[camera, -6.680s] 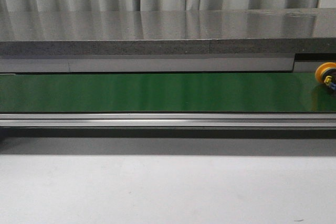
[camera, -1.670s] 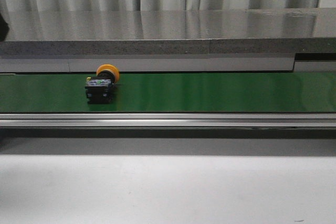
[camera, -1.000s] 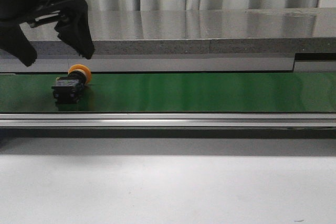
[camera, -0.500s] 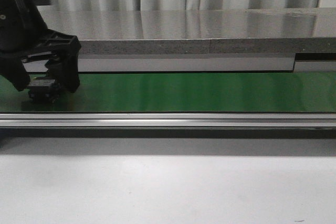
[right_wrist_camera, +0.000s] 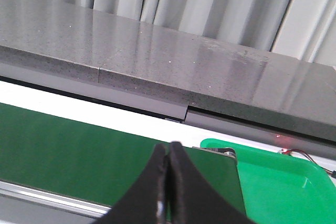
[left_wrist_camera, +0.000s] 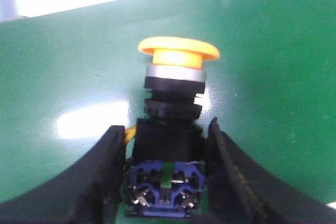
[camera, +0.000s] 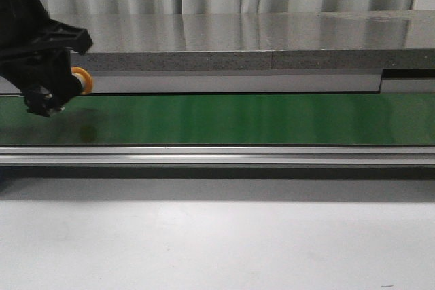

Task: Move button from right to left
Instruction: 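Grasp the button with the left gripper and lift it off the belt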

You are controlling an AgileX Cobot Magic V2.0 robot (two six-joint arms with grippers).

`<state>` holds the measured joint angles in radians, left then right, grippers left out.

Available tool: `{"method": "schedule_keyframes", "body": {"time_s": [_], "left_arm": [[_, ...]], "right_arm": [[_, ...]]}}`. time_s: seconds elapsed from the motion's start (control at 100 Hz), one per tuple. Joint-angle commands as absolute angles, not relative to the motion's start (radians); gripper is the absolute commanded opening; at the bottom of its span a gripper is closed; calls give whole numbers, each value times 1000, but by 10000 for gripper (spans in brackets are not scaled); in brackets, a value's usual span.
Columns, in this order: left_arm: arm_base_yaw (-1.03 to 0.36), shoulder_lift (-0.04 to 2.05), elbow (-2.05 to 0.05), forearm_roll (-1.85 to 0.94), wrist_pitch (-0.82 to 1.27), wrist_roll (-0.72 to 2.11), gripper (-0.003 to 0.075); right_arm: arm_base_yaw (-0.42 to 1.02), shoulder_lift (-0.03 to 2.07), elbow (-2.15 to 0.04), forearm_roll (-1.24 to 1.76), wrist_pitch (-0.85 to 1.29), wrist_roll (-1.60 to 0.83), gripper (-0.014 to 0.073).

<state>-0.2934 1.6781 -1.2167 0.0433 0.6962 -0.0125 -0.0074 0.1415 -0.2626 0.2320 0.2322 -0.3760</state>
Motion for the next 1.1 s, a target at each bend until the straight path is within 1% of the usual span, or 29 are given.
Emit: {"method": "schedule_keyframes", "body": {"time_s": [0.0,0.11,0.22,0.33,0.47,0.75,0.92,1.09], "left_arm": [[-257,1585,-1250,61,689,-26,5],[-189,1542,-1250,79,711,-26,5],[-90,1509,-1248,83,727,-26,5],[2,1505,-1248,94,733,-26,5],[82,1515,-1238,114,711,-26,5],[174,1581,-1237,172,655,-26,5],[204,1652,-1237,173,609,-24,5],[206,1715,-1240,173,572,0,5]], "right_arm": [[-8,151,-290,240,150,-383,-68],[-8,151,-290,240,150,-383,-68],[-8,151,-290,240,150,-383,-68],[-8,151,-290,240,150,-383,-68],[-8,151,-290,240,150,-383,-68],[-8,151,-290,240,150,-383,-68],[-8,151,-290,240,150,-383,-68],[-8,151,-290,240,150,-383,-68]]}}
